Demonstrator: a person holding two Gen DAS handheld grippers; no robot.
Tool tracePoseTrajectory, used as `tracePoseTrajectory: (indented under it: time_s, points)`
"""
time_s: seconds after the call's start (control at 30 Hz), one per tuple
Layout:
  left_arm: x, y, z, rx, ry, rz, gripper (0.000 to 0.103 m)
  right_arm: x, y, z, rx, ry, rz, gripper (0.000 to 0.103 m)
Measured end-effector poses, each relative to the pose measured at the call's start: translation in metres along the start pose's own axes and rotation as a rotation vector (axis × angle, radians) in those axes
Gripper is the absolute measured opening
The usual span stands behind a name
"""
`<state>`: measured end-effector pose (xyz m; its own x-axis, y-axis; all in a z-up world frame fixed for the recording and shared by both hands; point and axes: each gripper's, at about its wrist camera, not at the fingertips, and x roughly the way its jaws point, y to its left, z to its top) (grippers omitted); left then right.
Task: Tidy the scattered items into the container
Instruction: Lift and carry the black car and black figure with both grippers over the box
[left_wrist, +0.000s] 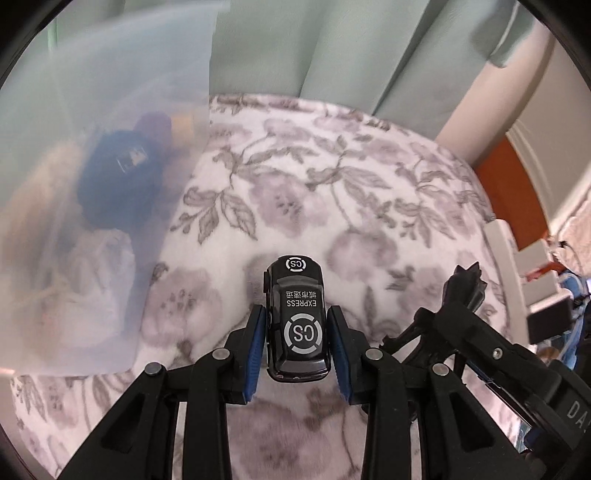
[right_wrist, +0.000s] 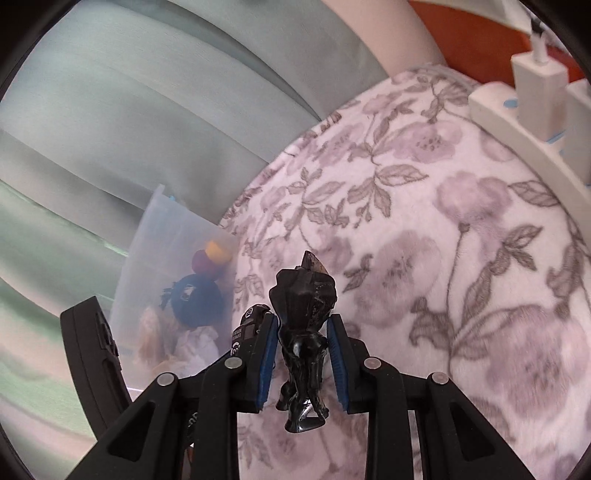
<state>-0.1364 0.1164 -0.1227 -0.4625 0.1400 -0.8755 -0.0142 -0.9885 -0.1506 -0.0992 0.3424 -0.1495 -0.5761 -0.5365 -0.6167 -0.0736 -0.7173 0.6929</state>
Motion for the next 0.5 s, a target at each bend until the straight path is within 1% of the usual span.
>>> tracePoseTrajectory:
  time_s: [0.13, 0.3, 0.5]
  points:
    - [-0.038, -0.005, 0.003, 0.016, -0.069, -0.031, 0.035, -0.028, 0.018, 0.002, -0.033, -0.056, 0.010, 0.030]
    - [-0.072, -0.007, 0.019, 0.010, -0.152, -0.093, 0.035, -0.070, 0.050, 0.004, -0.088, -0.148, 0.034, 0.030]
    - [-0.140, -0.007, 0.025, 0.025, -0.276, -0.149, 0.035, -0.117, 0.096, 0.007, -0.148, -0.268, 0.073, 0.030]
